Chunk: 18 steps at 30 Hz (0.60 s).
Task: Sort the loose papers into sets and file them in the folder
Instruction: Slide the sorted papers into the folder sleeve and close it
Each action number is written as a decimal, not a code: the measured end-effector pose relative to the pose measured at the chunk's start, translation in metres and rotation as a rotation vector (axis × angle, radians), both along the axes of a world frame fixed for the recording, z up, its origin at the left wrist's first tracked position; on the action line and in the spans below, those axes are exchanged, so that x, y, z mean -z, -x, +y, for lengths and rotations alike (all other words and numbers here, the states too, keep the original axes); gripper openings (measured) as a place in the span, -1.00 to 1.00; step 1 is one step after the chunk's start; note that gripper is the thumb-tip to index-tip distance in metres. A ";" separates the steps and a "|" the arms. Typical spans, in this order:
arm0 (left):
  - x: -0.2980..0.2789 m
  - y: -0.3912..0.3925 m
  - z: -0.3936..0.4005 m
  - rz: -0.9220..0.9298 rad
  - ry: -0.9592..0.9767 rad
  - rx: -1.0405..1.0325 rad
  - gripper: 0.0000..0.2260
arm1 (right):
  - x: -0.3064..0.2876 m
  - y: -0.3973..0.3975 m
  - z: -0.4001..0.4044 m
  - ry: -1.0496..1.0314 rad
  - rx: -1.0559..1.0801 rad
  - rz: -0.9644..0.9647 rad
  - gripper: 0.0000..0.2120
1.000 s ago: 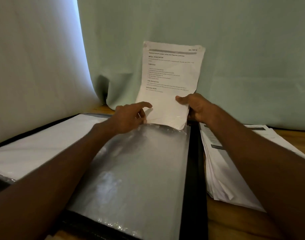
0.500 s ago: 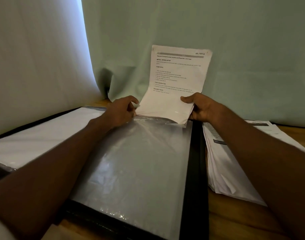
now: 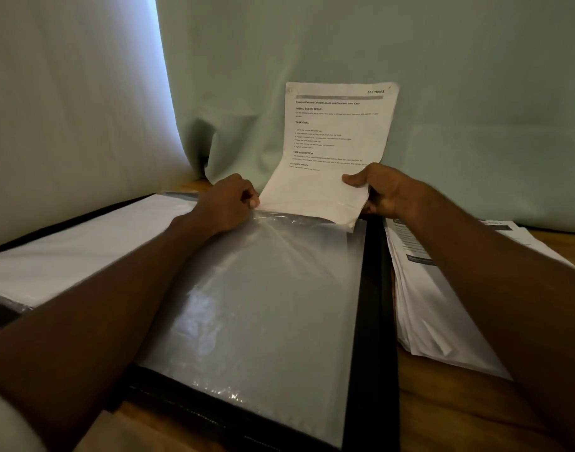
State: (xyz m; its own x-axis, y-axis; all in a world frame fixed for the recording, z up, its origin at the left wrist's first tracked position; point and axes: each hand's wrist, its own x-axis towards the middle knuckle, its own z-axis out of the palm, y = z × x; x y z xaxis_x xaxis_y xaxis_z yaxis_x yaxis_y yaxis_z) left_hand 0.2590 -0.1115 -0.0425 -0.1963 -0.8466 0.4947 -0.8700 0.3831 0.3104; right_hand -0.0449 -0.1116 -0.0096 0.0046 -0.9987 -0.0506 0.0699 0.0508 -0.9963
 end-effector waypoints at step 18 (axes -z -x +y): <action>-0.004 0.001 0.010 0.050 -0.046 0.090 -0.93 | 0.002 -0.003 0.007 0.019 0.024 -0.008 -0.64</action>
State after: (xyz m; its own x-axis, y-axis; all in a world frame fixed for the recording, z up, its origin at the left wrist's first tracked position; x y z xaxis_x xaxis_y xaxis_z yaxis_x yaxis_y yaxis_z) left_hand 0.2583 -0.1019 -0.0389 -0.2487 -0.8485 0.4671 -0.8159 0.4434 0.3710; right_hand -0.0417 -0.1044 -0.0112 -0.0188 -0.9993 -0.0314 0.0789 0.0298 -0.9964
